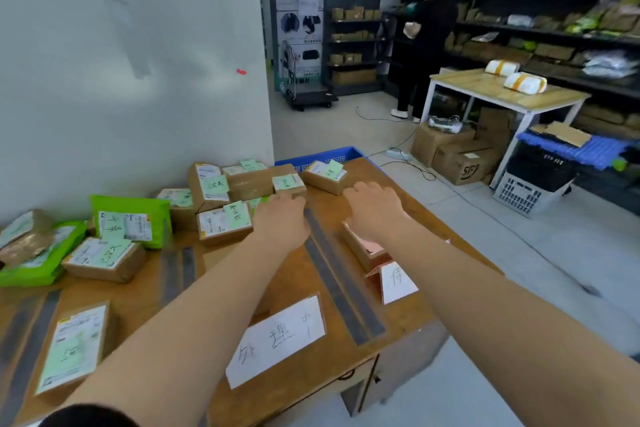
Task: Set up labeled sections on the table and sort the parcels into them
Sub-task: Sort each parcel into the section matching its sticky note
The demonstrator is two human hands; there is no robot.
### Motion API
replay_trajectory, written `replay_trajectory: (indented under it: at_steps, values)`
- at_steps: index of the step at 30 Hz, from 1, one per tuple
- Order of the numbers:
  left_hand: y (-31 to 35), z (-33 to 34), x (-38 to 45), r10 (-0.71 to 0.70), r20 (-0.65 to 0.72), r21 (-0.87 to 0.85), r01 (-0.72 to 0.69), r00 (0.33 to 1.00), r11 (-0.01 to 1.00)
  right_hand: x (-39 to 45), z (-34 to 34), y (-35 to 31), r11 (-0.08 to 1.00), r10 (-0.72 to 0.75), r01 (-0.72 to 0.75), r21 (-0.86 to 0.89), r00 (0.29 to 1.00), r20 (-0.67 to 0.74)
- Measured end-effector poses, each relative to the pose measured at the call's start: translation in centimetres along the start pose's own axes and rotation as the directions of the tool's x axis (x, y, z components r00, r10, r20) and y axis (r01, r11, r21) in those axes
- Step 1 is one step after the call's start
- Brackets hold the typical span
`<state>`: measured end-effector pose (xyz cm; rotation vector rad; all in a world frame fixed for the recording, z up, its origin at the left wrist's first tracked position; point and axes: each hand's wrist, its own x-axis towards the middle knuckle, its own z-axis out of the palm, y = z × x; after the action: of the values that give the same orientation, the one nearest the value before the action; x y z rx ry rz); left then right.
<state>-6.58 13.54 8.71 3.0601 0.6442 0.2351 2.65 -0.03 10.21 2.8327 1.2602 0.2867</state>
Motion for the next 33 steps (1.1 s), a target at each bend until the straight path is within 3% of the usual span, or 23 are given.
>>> replay_trajectory:
  at_steps: [9,16,22,26,33]
  values:
    - [5.8,3.8,11.1,0.011,0.102,-0.128,0.002,0.995,0.992,7.5,4.0,9.3,0.999,0.035,-0.035,0.006,0.996,0.079]
    - [6.9,8.3,19.9,-0.044,0.188,-0.292,0.099,0.981,0.951,14.7,8.3,14.8,0.984,0.077,-0.108,0.139,0.974,0.212]
    - [7.1,11.9,25.1,-0.24,0.352,-0.592,0.414,0.905,0.691,22.1,12.9,17.5,0.927,0.022,-0.131,0.351,0.954,0.298]
    - [6.8,15.1,28.5,-0.395,0.409,-0.612,0.569,0.822,0.55,28.1,17.1,18.4,0.83,-0.039,-0.135,0.541,0.954,0.298]
    - [6.7,20.3,34.5,-0.628,0.466,-0.638,0.729,0.623,0.249,36.5,25.4,17.7,0.739,-0.035,-0.161,0.655,0.961,0.275]
